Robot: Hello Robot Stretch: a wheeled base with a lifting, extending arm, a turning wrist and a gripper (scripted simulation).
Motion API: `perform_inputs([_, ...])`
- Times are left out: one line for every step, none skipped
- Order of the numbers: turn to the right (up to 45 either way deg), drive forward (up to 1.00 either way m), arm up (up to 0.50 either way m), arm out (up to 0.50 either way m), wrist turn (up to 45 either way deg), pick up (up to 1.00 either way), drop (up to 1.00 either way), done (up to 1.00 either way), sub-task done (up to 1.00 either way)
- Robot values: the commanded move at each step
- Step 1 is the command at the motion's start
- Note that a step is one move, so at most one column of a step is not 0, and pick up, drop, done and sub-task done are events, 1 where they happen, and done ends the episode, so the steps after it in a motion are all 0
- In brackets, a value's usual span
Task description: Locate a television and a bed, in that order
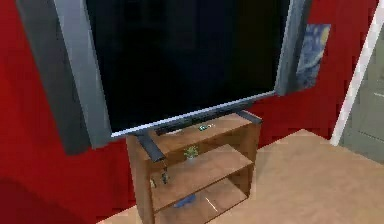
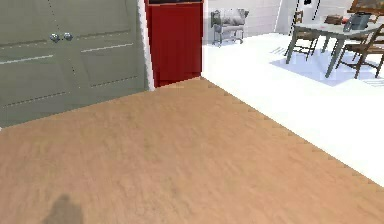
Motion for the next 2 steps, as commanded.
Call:
perform_inputs([0.0, 0.00, 0.00, 0.00, 0.0, 0.00, 0.00, 0.00, 1.00])
perform_inputs([-45.0, 0.00, 0.00, 0.00, 0.0, 0.00, 0.00, 0.00, 0.00])
